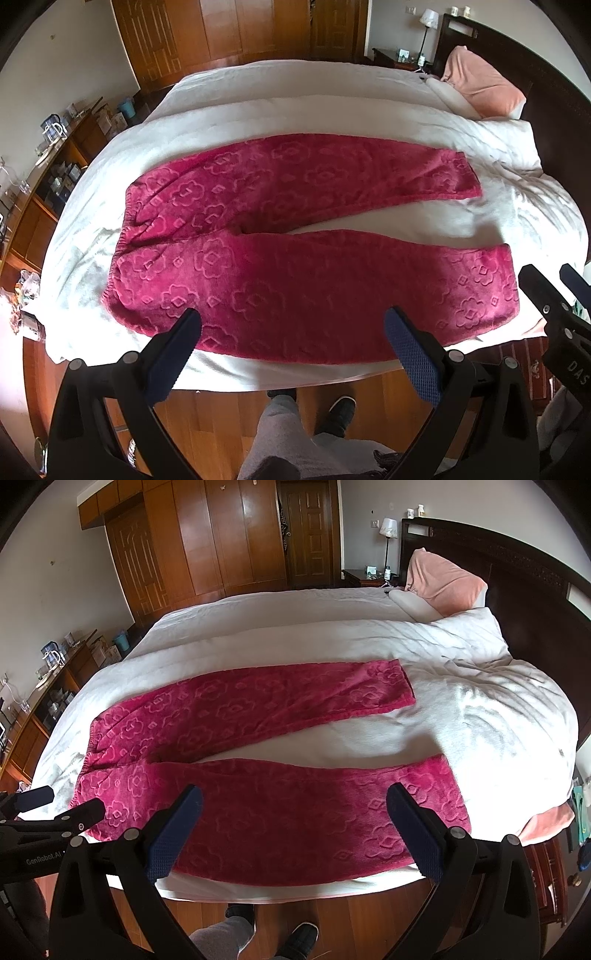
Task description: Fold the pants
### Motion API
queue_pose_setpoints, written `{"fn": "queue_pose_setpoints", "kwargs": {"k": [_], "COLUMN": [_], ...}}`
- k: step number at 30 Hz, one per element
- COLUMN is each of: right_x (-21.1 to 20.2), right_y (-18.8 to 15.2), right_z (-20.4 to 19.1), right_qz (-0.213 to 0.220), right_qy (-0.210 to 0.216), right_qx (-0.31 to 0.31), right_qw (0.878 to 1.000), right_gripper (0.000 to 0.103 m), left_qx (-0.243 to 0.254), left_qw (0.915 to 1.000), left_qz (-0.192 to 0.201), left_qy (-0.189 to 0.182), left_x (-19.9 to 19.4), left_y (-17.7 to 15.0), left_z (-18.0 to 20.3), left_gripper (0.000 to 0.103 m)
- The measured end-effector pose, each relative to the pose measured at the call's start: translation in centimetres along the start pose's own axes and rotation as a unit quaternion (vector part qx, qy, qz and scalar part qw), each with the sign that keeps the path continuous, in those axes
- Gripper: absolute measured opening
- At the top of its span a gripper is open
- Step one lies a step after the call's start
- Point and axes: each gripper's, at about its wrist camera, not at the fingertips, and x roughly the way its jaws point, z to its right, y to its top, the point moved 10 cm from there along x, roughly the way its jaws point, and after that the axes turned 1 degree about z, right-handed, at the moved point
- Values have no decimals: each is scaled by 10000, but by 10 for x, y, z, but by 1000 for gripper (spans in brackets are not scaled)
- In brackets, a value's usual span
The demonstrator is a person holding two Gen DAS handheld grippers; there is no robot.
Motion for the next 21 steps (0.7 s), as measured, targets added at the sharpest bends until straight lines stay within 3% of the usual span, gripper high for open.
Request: {"fn": "queue_pose_setpoints", "kwargs": {"k": [21], "right_x": [-2], "right_y": [2], "right_z": [4], "right_qz": [8], "right_qy": [26], "right_qx": [-8], "right_qw": [10000], "right_gripper": [100], "left_qx": [-238], "left_qw": [9996], "left_qz": [-93], "left_qy": [-148], "left_x": [2], "left_y": [6], "left_z": [2], "left_gripper": [98]}}
